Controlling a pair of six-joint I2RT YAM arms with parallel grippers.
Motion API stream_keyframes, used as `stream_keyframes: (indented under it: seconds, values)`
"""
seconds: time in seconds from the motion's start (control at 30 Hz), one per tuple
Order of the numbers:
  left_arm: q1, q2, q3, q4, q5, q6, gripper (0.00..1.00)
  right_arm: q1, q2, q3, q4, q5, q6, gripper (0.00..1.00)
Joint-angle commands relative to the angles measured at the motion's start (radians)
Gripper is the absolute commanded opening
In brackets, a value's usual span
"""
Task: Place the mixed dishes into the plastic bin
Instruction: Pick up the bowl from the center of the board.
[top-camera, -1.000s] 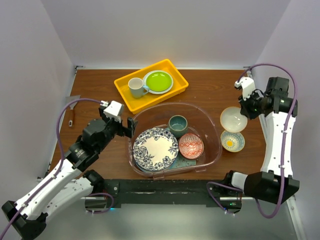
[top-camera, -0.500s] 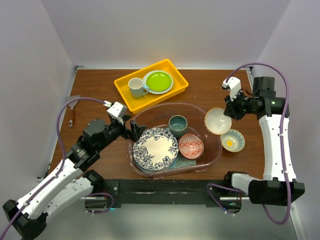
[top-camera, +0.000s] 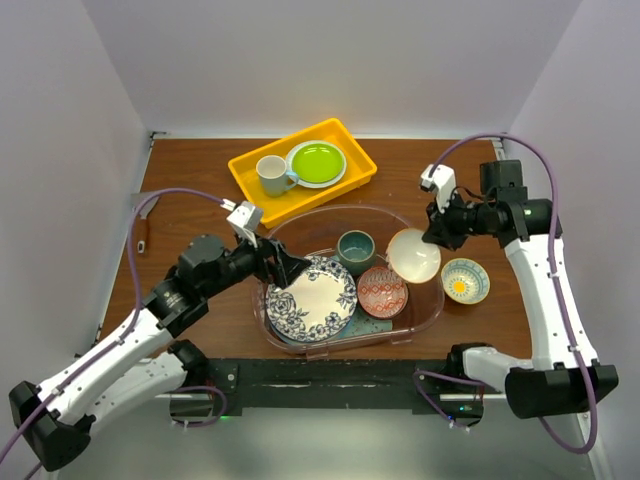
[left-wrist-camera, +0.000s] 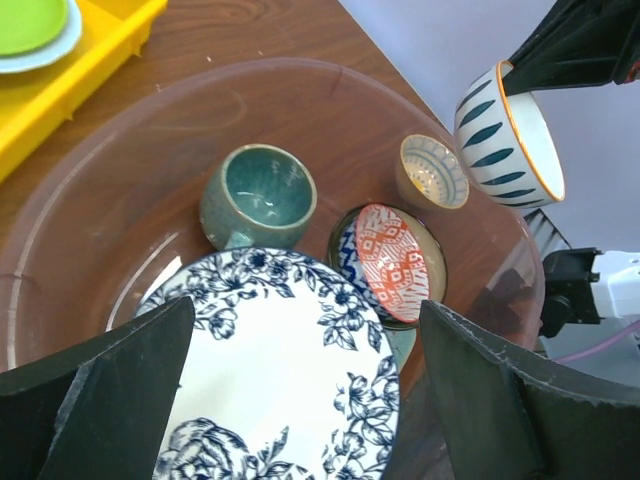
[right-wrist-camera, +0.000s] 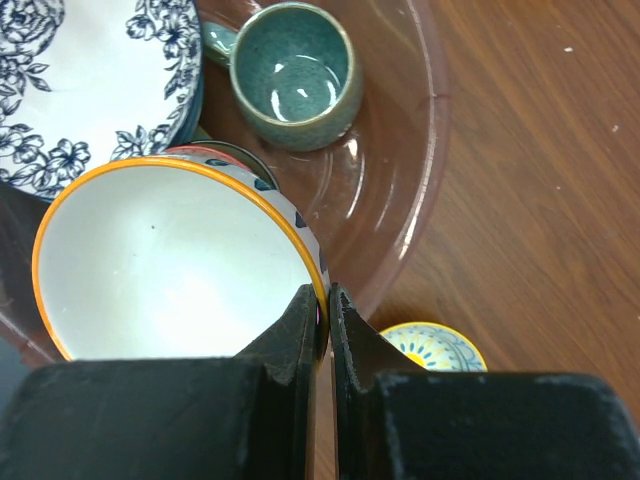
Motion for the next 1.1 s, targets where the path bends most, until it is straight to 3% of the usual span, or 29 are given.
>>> stream_keyframes:
  seconds: [0.0, 0.17, 0.77, 1.07]
  values:
    - [-0.088, 0.023, 0.067, 0.03, -0.07, -0.053, 1.0, 0.041, -0.032, -0.009, 0.055, -0.044, 0.051, 0.0]
    - [-0.213, 0.083, 0.109, 0.007, -0.211, -0.068, 1.0, 0.092, -0.035, -0.035, 0.073, -0.027, 0.072, 0.0]
    - [-0.322, 0.195, 0.184, -0.012, -0.359, -0.163, 1.0, 0.149, -0.029, -0.057, 0.1, 0.008, 0.089, 0.0]
    - [-0.423, 0.295, 0.279, -0.107, -0.541, -0.226, 1.0, 0.155, -0.029, -0.062, 0.107, 0.017, 0.09, 0.0]
